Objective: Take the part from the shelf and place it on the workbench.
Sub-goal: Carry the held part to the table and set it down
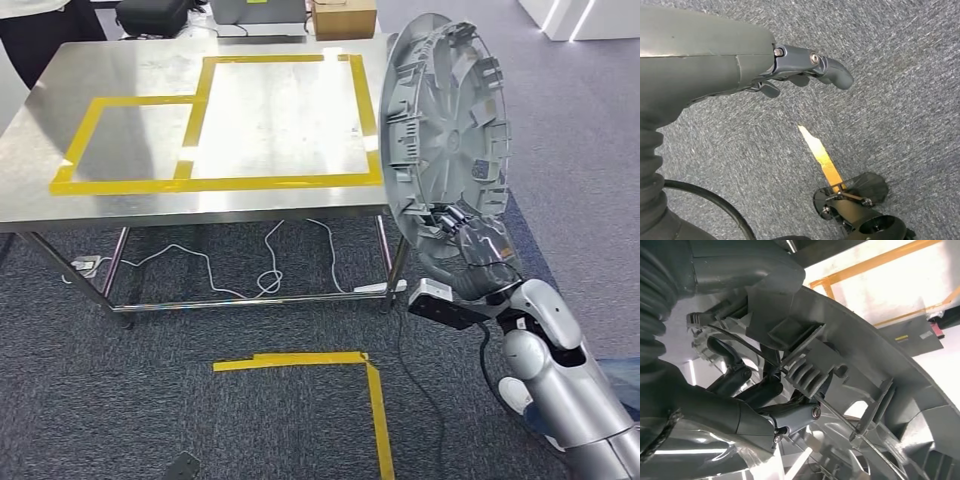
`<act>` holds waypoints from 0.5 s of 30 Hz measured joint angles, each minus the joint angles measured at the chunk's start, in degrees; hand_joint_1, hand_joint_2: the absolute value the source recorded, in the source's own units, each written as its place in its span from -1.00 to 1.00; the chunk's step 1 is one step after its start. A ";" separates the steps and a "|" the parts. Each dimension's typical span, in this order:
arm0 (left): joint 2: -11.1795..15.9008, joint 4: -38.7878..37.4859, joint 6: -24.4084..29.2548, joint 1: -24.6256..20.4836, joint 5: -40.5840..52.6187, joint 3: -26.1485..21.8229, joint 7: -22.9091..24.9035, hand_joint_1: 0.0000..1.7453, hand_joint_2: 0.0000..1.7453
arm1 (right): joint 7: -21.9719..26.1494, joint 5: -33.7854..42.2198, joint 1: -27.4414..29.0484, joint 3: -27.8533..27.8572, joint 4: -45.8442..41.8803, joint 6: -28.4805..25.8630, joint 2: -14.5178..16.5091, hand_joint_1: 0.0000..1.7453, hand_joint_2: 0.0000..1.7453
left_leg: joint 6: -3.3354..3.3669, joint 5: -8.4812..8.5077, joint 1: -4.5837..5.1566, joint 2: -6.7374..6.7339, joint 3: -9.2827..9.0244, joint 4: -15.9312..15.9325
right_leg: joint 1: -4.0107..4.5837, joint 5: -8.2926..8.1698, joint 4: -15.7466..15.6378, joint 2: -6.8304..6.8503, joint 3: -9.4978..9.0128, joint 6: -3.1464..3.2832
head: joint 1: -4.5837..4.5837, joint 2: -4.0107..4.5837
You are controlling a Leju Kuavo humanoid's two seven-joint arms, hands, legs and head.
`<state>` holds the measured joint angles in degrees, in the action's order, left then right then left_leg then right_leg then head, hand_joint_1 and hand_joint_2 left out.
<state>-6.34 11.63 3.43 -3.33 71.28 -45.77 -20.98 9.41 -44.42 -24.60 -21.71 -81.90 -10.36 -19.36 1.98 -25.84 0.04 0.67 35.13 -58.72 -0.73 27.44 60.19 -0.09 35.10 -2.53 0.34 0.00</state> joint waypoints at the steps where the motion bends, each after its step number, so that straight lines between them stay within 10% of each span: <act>1: 0.01 0.00 0.00 0.01 0.02 0.00 0.00 -1.00 1.00 | 0.02 -0.03 -0.08 -0.02 -0.01 0.03 -0.01 1.00 1.00 | -0.29 0.05 0.10 0.05 0.14 -0.09 | 0.05 -0.22 -1.63 -0.09 -0.89 0.18 | -0.02 0.00; 5: 0.12 0.00 0.02 0.09 0.09 -0.02 0.00 -1.00 1.00 | -0.26 -0.04 -0.14 -0.06 -0.03 0.34 -0.01 1.00 1.00 | -1.41 -0.59 0.05 0.10 0.63 -1.01 | -0.04 -0.31 -2.24 0.06 -1.16 1.50 | -0.12 0.00; 9: 0.15 -0.01 -0.52 0.13 0.17 -0.02 -0.29 -1.00 1.00 | -0.69 -0.01 -0.13 -0.13 -0.07 0.59 -0.01 1.00 1.00 | -2.41 -6.98 -0.30 -0.14 6.05 -13.63 | -0.18 -0.38 -2.42 0.33 -1.28 2.34 | -0.54 0.00; 11: 0.17 -0.01 -1.15 0.20 0.17 -0.03 -0.48 -1.00 1.00 | -0.75 -0.01 -0.11 -0.28 -0.06 0.74 -0.01 1.00 1.00 | -2.41 -6.95 -0.32 -0.15 7.17 -16.26 | -0.11 -0.36 -2.39 0.30 -1.32 2.35 | -0.55 0.00; 15: 0.40 0.00 -1.83 0.13 0.15 -0.04 -0.56 -1.00 1.00 | -0.76 -0.01 -0.22 -0.54 -0.06 0.90 -0.01 1.00 1.00 | -1.18 -0.41 -0.04 -0.21 1.03 -3.12 | 0.19 -0.22 -2.33 0.21 -1.52 2.07 | -0.51 0.00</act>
<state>-5.95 11.63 1.60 -3.20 71.42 -45.81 -21.54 8.64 -44.44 -24.82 -22.24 -81.96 -9.45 -19.37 0.80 -26.25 0.00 0.45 36.16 -61.84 -0.54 27.22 57.87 0.12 33.58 -0.47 -0.17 0.00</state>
